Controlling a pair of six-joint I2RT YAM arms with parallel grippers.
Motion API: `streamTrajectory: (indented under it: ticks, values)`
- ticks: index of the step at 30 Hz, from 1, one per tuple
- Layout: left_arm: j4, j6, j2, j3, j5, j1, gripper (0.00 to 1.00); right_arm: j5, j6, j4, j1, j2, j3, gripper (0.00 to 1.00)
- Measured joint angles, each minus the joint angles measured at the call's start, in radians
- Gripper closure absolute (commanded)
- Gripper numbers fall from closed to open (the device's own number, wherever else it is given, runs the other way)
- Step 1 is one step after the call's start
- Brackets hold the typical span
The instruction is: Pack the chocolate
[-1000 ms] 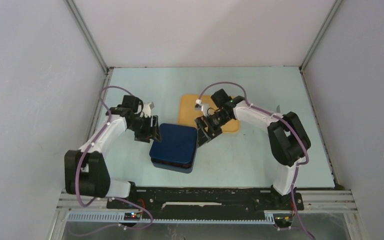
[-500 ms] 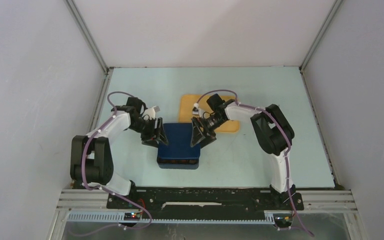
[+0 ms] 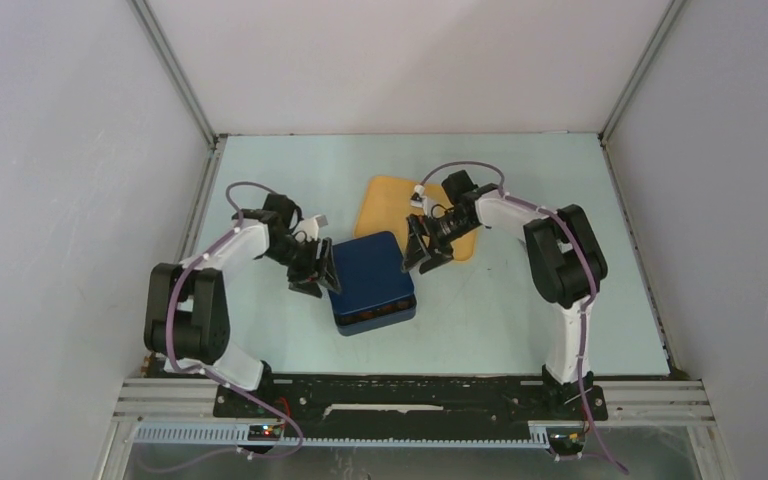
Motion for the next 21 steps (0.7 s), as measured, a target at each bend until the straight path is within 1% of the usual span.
streamTrajectory:
  ticks: [3,7,9,11,13,15,18,21]
  values:
    - [-0.009,0.000,-0.063,0.000,-0.090,0.000,0.36,0.063,-0.017,-0.010,0.015,-0.074,-0.033,0.03]
    - [0.002,-0.003,-0.164,0.000,-0.206,0.000,0.37,0.141,-0.028,-0.003,0.046,-0.159,-0.034,0.11]
    - [0.023,-0.009,-0.177,0.000,-0.238,0.000,0.39,0.179,-0.032,0.000,0.063,-0.171,-0.034,0.18]
    - [0.049,-0.018,-0.164,0.000,-0.264,0.000,0.42,0.230,-0.038,-0.002,0.085,-0.165,-0.034,0.22]
    - [0.074,-0.019,-0.139,0.000,-0.275,0.000,0.43,0.279,-0.044,-0.008,0.112,-0.151,-0.034,0.27]
    - [0.106,-0.025,-0.111,0.000,-0.282,0.000,0.45,0.312,-0.048,-0.019,0.135,-0.132,-0.032,0.30]
    - [0.145,-0.032,-0.092,0.000,-0.275,0.000,0.52,0.325,-0.050,-0.041,0.164,-0.103,-0.021,0.33]
    - [0.167,-0.037,-0.089,0.000,-0.242,0.000,0.56,0.330,-0.053,-0.049,0.174,-0.100,-0.005,0.33]
